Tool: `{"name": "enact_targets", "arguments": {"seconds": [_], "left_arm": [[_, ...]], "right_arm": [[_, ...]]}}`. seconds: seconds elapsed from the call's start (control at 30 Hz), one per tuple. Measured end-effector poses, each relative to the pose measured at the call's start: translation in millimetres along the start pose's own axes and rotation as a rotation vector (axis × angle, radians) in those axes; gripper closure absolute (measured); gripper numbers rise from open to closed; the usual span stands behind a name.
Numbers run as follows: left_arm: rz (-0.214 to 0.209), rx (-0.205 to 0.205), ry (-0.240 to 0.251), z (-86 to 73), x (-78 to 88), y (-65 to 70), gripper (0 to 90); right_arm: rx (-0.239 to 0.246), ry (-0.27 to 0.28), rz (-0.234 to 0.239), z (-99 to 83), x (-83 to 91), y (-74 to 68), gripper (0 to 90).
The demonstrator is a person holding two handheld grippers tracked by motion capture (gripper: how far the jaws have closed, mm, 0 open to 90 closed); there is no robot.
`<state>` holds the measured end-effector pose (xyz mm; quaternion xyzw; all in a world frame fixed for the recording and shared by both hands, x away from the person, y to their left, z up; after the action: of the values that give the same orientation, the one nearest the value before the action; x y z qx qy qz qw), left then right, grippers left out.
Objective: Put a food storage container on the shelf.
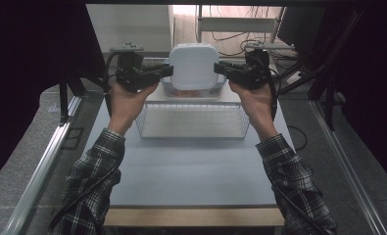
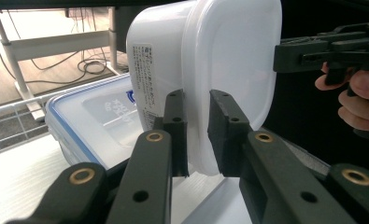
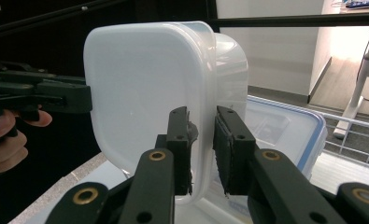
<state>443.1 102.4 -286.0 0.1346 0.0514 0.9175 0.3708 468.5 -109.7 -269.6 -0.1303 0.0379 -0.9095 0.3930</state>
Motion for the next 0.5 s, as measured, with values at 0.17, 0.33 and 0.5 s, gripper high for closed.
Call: {"name": "enact_targets", "arguments": {"seconds": [0.17,0.33,0.5], "left_arm": [[0.008,-0.001,0.001,2.9,-4.0,-2.1,75.0],[0.026,-0.005,0.005,6.7,-7.5,-3.4,69.1],[0.045,0.003,0.015,10.4,-9.6,-7.6,65.4]], "right_arm": [[-0.008,0.003,-0.005,2.2,-3.7,3.5,74.5],[0.012,0.007,-0.023,5.2,-7.9,3.7,71.2],[0.019,0.008,-0.035,8.3,-11.5,4.8,68.0]]}}
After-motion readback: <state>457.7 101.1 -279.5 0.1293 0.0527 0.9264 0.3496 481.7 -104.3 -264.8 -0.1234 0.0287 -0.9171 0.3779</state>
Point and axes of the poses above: each handheld gripper's, and its own axes: x roughly backward along the jaws, z roughly out of its top, y roughly to its right, the point moved 7 cm from there along -x, roughly forward along the jaws, and after that the axes turned 6 degrees about y, right-handed, at the moved point
